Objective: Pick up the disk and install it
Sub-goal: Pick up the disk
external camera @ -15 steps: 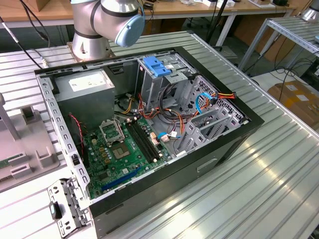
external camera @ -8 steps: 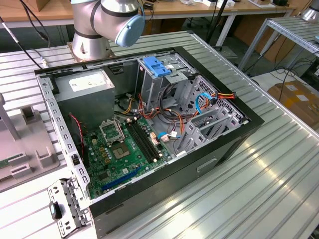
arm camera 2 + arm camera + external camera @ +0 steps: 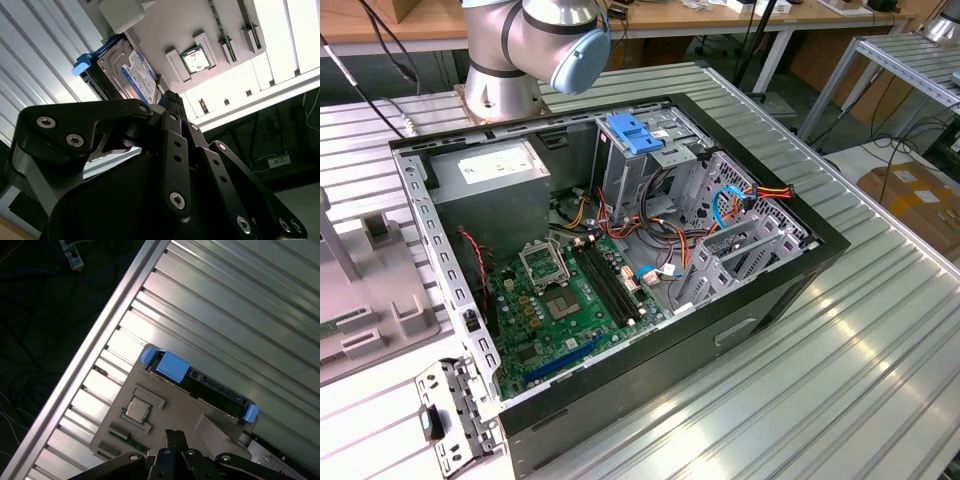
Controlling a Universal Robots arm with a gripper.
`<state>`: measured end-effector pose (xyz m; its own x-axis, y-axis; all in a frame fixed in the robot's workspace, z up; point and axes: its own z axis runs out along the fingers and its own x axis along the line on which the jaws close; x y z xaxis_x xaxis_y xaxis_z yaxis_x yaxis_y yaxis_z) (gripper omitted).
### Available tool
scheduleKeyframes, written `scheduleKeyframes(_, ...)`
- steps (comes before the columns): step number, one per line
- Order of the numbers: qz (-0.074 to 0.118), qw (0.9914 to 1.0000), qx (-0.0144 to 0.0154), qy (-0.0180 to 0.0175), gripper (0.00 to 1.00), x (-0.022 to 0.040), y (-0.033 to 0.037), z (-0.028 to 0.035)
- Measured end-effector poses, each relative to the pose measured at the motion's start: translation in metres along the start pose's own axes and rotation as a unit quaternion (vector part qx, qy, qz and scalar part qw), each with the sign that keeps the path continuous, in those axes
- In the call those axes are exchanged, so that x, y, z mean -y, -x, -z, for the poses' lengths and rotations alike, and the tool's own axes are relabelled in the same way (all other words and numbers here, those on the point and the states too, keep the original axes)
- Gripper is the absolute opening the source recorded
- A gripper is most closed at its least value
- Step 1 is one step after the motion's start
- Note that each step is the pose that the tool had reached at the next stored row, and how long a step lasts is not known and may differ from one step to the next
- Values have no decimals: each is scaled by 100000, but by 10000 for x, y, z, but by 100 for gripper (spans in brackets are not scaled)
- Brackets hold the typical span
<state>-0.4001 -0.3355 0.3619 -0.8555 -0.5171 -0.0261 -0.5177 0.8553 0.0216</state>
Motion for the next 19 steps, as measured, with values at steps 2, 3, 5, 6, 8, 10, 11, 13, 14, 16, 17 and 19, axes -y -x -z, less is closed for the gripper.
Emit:
scheduleKeyframes(2,645,99998,-7,18,11,0,0,-1)
scheduleKeyframes(3,869,99996,-14,24,11,0,0,0)
scheduleKeyframes(5,1456,99989,-26,40,11,0,0,0)
scheduleKeyframes(6,1661,99986,-32,46,11,0,0,0)
scheduleKeyframes(8,2139,99977,-42,58,11,0,0,0)
scheduleKeyframes(10,2632,99965,-56,70,11,0,0,0)
scheduleKeyframes(11,3052,99953,-64,83,11,0,0,0)
scheduleKeyframes(13,3777,99929,-77,100,11,0,0,0)
scheduleKeyframes(14,4039,99918,-87,107,11,0,0,0)
scheduleKeyframes(16,4915,99879,-103,131,11,0,0,0)
scheduleKeyframes(17,5382,99855,-111,142,11,0,0,0)
scheduleKeyframes(19,6431,99793,-135,169,11,0,0,0)
